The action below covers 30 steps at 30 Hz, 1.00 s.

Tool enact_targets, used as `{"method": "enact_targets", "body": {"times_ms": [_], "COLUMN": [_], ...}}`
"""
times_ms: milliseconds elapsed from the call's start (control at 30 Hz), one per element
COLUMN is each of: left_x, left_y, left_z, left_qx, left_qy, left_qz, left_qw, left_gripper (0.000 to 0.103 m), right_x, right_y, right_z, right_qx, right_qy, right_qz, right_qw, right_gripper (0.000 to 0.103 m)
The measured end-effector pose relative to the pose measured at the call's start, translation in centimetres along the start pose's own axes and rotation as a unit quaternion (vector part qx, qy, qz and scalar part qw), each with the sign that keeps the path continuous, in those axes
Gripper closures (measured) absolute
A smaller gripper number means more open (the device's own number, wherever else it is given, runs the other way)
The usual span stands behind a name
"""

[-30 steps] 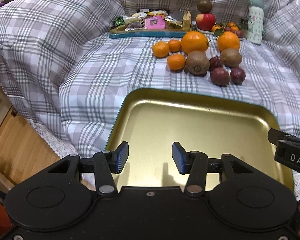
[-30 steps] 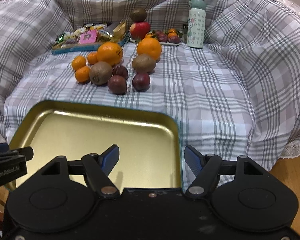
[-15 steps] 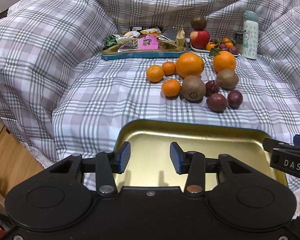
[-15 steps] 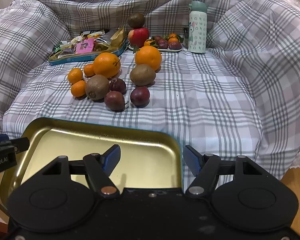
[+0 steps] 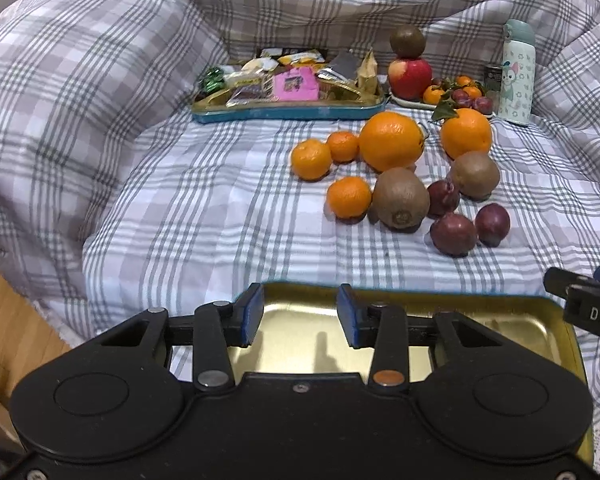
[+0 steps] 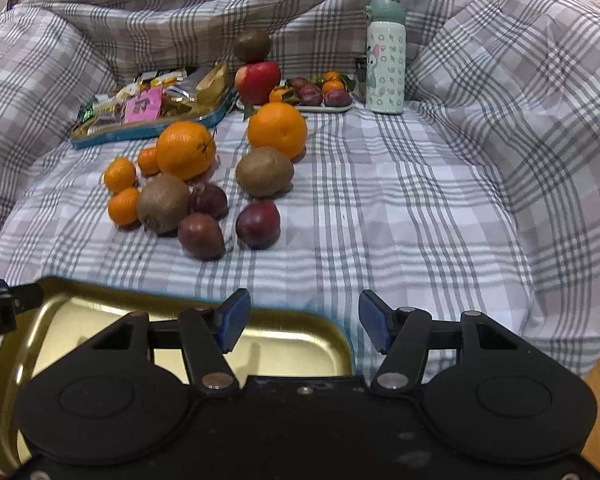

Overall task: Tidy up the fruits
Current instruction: 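Grasp a small mandarin with the left tool while the right tool grasps a purple passion fruit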

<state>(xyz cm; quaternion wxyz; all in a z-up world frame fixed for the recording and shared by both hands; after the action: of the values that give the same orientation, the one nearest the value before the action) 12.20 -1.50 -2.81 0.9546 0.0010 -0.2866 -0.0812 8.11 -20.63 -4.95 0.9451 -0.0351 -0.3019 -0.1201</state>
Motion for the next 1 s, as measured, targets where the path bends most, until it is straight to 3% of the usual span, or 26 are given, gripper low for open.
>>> {"method": "enact_targets", "body": {"times_ms": [467, 1000], "left_x": [4.2, 6.2], "left_y": [-1.1, -1.7], "left_z": [-4.2, -7.0], "left_qx": [-0.028, -0.023], "left_qy": [0.009, 0.008], "left_qz": [-0.020, -0.032], "left_qw": [0.9994, 0.9992], "left_gripper": [0.054, 0.054], "right_x": [4.3, 6.6], "right_y": [1.0, 1.4], "right_z": [-4.0, -8.2], "right_qx": [0.015, 0.032], "right_qy": [-0.004, 0.009], "right_qz": [0.008, 0.005], "right_qw": [1.000, 0.999], "right_gripper": [0.041, 0.044]}}
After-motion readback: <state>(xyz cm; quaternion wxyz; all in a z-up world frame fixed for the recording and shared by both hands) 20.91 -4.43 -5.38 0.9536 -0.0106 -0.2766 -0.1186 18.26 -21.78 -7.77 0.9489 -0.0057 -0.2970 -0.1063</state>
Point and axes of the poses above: each gripper's, at about its wrist camera, not at the fingertips, and z roughly against the way its jaws point, y to its left, x to its top, the point moved 3 cm from there along -z, roughly the way its jaws point, and after that the axes turned 8 degrees about y, right-handed, at the moved point
